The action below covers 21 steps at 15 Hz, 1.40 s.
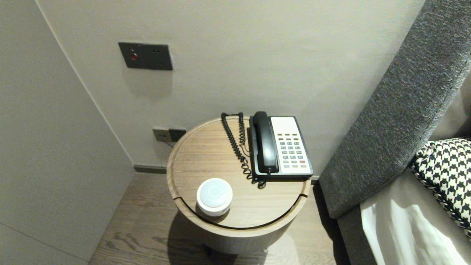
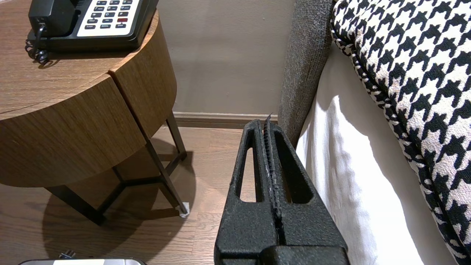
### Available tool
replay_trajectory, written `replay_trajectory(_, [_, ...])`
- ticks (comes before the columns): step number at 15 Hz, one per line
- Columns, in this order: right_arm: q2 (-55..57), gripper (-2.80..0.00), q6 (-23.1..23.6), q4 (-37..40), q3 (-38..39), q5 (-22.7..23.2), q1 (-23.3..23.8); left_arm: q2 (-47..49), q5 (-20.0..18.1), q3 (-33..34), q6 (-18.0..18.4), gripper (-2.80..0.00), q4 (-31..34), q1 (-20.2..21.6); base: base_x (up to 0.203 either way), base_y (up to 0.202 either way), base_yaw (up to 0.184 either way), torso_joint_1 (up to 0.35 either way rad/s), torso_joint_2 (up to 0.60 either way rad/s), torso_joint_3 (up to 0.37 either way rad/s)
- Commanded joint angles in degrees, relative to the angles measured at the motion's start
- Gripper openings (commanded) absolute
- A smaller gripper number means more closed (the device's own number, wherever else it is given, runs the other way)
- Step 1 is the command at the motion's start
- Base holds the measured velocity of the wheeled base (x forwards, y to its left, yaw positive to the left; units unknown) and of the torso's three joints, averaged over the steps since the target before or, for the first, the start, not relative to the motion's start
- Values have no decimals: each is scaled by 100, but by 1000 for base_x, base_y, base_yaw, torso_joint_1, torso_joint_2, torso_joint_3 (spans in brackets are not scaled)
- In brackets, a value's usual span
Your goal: Open the nightstand drawer
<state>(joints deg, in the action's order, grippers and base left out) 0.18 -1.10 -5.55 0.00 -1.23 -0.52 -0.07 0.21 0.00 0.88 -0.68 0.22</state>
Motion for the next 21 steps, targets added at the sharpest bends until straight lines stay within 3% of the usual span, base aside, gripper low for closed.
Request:
replay_trajectory(1, [-1,-280,4,-7,229,0,0,-1,-3,0,31,-280,-2,4,0,0,0,0,0,0])
replay_trajectory(14, [7,-280,4,-7,229,0,0,-1,57,-55,44,-280,103,4,0,0,0,0,0,0])
replay_trajectory(17, [-1,-280,4,-7,229,0,0,275,45,-686,31,-280,548,2,0,0,0,0,0,0])
replay_trajectory(21, [-1,-280,4,-7,229,0,0,1630,41,-1701,-70,-280,847,4,0,0,0,0,0,0])
